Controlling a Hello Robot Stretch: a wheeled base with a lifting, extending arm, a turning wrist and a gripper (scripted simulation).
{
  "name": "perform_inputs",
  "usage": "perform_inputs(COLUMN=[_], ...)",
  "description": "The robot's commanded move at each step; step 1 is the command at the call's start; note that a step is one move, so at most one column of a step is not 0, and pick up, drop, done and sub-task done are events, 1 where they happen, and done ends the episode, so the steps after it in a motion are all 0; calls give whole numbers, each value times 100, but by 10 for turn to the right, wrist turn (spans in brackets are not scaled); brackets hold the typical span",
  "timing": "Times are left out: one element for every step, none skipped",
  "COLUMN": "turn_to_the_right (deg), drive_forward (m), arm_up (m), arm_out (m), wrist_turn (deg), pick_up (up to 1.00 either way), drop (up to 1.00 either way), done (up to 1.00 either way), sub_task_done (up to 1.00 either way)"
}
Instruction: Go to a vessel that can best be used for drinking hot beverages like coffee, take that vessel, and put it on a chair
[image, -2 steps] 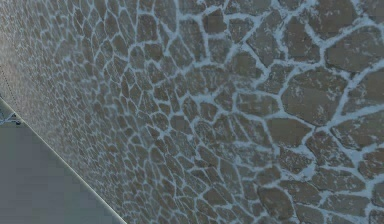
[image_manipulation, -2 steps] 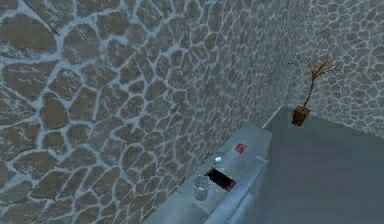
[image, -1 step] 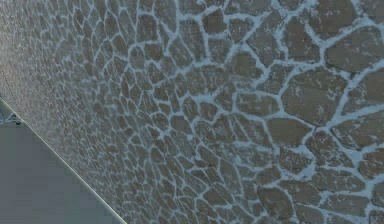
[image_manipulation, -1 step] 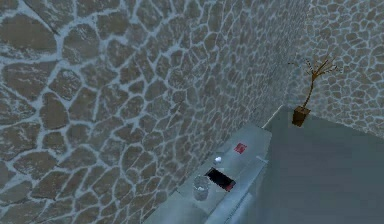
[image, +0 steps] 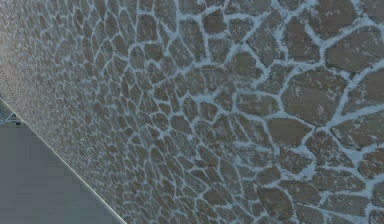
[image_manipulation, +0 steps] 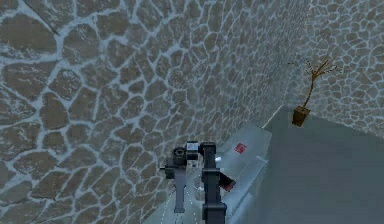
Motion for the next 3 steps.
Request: perform_inputs(turn_to_the_right=[0, 0, 0], drive_forward=[0, 0, 0], arm_up=[0, 0, 0], arm_out=[0, 0, 0], wrist_turn=[450, 450, 450], pick_up=[0, 0, 0], drop=[0, 0, 0], done=[0, 0, 0], sub_task_done=[0, 0, 0])
